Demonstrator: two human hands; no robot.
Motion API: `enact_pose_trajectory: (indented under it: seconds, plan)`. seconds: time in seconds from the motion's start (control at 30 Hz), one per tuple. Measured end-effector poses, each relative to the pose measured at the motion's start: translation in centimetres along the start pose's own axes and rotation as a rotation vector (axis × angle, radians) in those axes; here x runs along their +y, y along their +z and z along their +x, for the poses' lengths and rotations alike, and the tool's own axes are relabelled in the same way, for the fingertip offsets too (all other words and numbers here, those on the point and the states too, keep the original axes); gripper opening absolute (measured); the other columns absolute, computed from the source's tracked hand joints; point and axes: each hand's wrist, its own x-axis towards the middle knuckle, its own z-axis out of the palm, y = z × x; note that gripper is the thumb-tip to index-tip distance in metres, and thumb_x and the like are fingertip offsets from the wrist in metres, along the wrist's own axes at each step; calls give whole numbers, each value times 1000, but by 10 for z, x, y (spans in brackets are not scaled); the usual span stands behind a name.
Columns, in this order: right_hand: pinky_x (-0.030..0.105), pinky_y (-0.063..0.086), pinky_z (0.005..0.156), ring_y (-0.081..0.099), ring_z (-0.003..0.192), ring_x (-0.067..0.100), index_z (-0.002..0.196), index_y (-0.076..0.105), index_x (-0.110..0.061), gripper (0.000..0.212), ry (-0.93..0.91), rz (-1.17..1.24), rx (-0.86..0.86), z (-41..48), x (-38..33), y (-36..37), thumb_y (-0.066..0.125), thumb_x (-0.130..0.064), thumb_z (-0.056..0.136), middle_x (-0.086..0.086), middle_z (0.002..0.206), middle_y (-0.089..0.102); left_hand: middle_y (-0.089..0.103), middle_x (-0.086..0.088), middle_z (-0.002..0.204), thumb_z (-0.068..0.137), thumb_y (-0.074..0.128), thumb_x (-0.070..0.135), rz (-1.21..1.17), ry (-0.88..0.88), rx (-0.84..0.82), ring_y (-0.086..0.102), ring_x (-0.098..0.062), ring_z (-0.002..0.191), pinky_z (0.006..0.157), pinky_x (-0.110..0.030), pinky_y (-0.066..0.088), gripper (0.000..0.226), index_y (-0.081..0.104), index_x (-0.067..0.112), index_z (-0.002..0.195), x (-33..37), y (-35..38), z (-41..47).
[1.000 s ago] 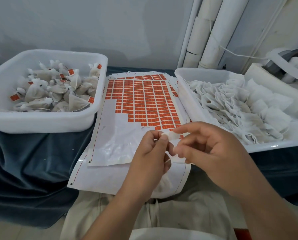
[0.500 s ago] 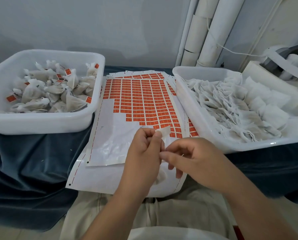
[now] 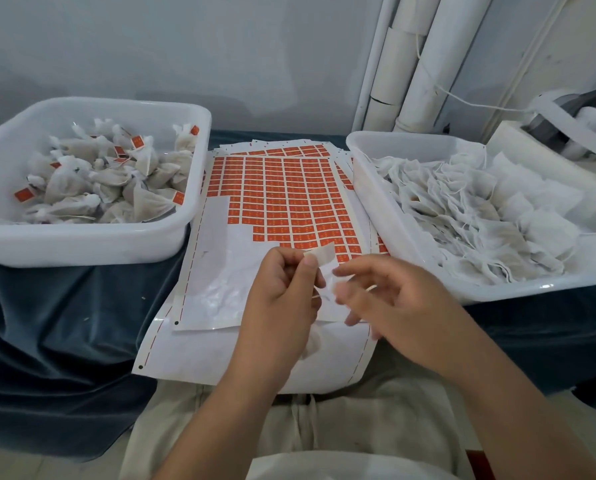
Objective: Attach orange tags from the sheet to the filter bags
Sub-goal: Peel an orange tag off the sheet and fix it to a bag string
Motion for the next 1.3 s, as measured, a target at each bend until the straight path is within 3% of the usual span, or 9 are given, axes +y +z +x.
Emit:
enact_pose_trajectory:
  seconds: [0.1,0.2,0.27,0.47,0.63,0.77,0.97,1.13,1.3]
  plan:
    - [22,60,73,73,88,0,110,71,-44,40,-48,-94,-81,-1,3,11,70,-70,78,-24,100,75,68,8,80,107,52,36,41,17,10,63,-3,65,61,-16,54,19,62,23,96,-3,0,-1]
    - [19,58,72,75,81,4,103,77,-35,12,-103,-42,-56,2,7,13,77,-40,92,-17,91,78,64,7,73,106,53,34,5,-26,4,62,-8,64,63,-22,59,21,63,20,95,-1,-1,1]
    - [17,57,70,74,77,6,95,78,-33,2,-149,-64,-28,2,7,12,77,-33,94,-17,85,76,60,8,67,106,53,35,19,-38,-6,61,-6,61,63,-24,60,22,63,20,93,1,-2,2]
    - [13,47,76,62,92,5,90,59,-38,13,-238,-323,-35,4,6,12,63,-36,102,-21,93,62,57,8,63,108,53,32,-40,-67,-41,48,-7,53,54,-18,46,22,64,18,94,6,-6,3]
    - [25,46,58,53,59,6,84,56,-30,23,-132,-238,-154,-1,6,-3,54,-41,103,-6,71,61,72,7,84,106,57,31,121,22,-97,71,-14,64,56,-19,52,13,62,21,100,12,-15,5]
    - [27,45,55,49,56,7,80,60,-26,21,-164,-63,-38,-3,1,-10,55,-39,96,-3,65,56,75,13,99,104,59,17,223,99,-164,76,-21,70,60,-23,58,8,63,17,97,15,-20,6]
    - [19,47,79,62,98,13,88,67,-23,16,-336,-297,98,0,-3,-3,59,-30,99,-13,96,64,73,7,75,92,59,10,265,188,-263,68,-13,56,52,-18,50,10,63,14,84,12,-21,3]
    - [16,51,74,68,91,10,89,70,-25,14,-280,-207,77,-1,-2,-5,62,-29,100,-14,90,71,63,6,58,82,55,18,301,224,-282,57,-10,50,54,-21,49,14,59,27,71,10,-18,2]
    - [12,49,70,70,83,13,82,69,-29,14,-254,-132,-1,-3,-4,-6,65,-26,95,-13,82,72,69,8,64,87,51,22,321,218,-307,60,-7,53,54,-22,49,8,57,21,82,9,-16,0]
